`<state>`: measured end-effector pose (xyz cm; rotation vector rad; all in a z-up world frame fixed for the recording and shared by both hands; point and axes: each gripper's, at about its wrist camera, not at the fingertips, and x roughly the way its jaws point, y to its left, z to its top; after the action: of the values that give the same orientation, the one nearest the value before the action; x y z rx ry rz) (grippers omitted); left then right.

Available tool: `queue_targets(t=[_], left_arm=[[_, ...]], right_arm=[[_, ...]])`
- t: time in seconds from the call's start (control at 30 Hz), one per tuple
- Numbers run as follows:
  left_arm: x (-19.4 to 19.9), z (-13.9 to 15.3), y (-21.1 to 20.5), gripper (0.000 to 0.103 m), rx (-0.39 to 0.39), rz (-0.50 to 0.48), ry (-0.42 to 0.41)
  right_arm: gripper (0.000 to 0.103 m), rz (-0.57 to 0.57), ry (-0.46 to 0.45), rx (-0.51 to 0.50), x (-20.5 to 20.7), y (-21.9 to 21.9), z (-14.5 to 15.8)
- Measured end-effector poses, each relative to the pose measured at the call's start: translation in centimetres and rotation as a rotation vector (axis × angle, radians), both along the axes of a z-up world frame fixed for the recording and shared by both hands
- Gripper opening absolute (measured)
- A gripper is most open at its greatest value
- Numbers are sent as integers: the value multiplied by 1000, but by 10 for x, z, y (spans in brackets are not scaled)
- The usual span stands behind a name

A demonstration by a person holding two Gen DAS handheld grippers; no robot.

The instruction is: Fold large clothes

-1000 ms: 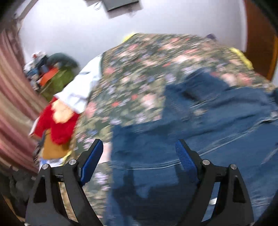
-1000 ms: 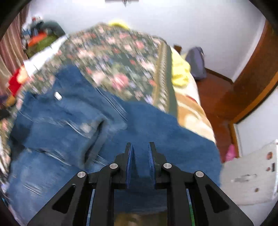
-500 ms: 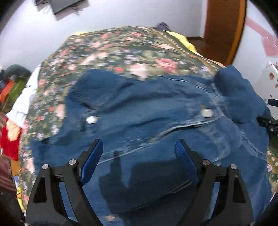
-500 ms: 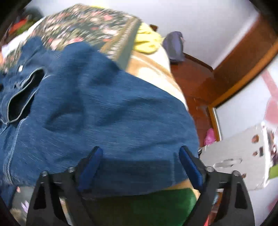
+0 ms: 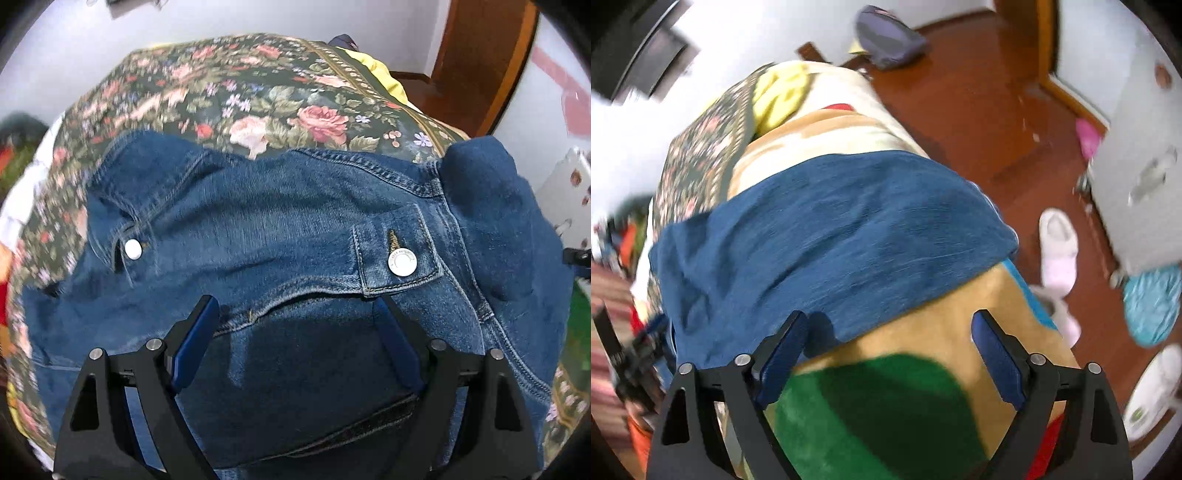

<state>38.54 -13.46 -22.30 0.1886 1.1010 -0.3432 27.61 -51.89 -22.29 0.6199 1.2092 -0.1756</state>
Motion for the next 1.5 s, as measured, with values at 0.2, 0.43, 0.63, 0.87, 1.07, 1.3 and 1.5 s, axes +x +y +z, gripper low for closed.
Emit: queue_targets(t=[0.2,0.43,0.63,0.87,1.07,1.3,1.5], left_arm=[[0,-3,6,86,-45,33,30],[-6,3,6,86,-19,34,-3],[-16,20,17,86,-39,29,-46],[-26,57,49,86,-67,65,-151],[-36,87,88,86,-130,121,-220],[-56,103,141,86,-127,186,-289],[-76,93,184,86,-91,236,-294]], right_arm=[[63,-82,-26,132,16,-11,-22],[17,-80,-101,51,25,5,2],[11,1,-239,-24,26,37,56],[9,116,-420,-44,44,89,132],[9,252,-540,16,66,165,180],[9,472,-529,57,94,287,176],[9,620,-369,73,105,374,117]])
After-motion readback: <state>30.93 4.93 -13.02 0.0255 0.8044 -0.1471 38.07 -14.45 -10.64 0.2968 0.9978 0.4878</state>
